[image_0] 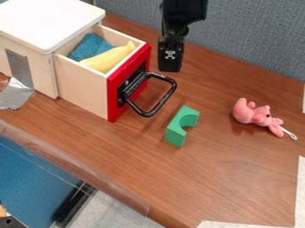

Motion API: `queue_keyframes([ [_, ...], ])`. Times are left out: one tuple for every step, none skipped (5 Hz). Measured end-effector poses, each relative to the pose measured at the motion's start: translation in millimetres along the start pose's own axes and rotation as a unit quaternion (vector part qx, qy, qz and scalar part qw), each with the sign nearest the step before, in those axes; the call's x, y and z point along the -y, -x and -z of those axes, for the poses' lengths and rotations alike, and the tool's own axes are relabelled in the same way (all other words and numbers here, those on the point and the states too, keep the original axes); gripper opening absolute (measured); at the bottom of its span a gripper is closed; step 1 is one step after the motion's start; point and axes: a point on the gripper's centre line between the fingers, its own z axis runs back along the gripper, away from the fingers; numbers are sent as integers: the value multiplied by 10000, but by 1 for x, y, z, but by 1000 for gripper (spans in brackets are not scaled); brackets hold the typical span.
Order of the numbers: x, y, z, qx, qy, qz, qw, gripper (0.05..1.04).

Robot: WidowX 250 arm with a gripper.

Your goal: Close the drawer

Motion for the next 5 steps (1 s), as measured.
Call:
queue_keyframes([
  [3, 2, 11, -85, 155, 3, 9998, 999],
  [3, -1, 20, -127, 122, 199, 9996, 999],
  [8, -5, 34, -160, 155, 360, 9991, 999],
  [12, -8, 44, -188, 137, 530, 9983, 999],
  [16, -7, 60, -250, 186, 679, 9972, 999],
])
